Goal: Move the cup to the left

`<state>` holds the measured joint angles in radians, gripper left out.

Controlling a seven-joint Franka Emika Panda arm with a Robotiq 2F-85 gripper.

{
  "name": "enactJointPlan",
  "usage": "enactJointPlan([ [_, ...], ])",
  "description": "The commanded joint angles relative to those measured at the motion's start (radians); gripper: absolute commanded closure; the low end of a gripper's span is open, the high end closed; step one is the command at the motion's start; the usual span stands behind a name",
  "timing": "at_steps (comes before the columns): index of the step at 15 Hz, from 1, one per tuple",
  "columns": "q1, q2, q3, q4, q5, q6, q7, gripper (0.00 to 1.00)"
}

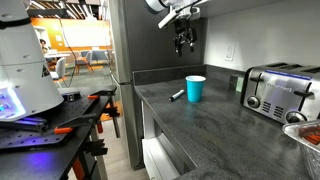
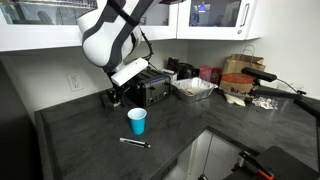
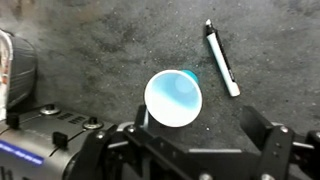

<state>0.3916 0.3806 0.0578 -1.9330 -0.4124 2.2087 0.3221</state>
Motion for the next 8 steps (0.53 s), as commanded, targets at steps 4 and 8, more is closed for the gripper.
enactJointPlan([
  [4,-0.089,-0.252,0.079,-0.206,0.21,-0.004,-0.006,0.0],
  [8,-0.114,-0.372,0.093,-0.279,0.27,0.013,0.033,0.0],
])
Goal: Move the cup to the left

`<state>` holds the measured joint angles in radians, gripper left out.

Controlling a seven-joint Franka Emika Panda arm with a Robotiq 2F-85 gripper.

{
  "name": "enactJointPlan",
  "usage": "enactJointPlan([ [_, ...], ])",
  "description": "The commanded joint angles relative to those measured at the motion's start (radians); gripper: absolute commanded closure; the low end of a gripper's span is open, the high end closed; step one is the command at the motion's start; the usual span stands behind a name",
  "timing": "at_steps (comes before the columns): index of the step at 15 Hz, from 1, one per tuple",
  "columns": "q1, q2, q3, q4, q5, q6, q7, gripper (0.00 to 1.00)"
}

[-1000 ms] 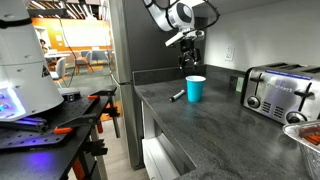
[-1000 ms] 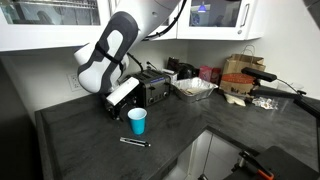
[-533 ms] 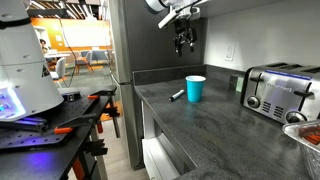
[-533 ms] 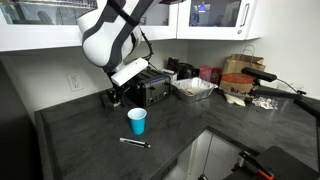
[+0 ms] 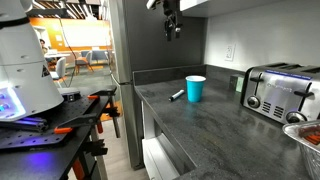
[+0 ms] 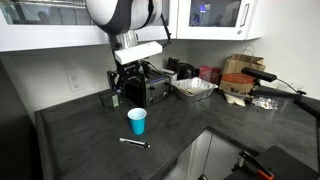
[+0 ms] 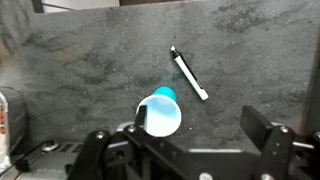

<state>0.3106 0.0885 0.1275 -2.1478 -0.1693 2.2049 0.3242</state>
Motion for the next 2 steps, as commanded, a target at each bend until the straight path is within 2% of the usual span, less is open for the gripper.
enactJointPlan([
  [1,-0.038,-0.103,0.026,-0.083,0.002,0.039,0.038,0.0],
  [2,-0.043,-0.11,0.028,-0.087,-0.043,0.035,0.098,0.0],
])
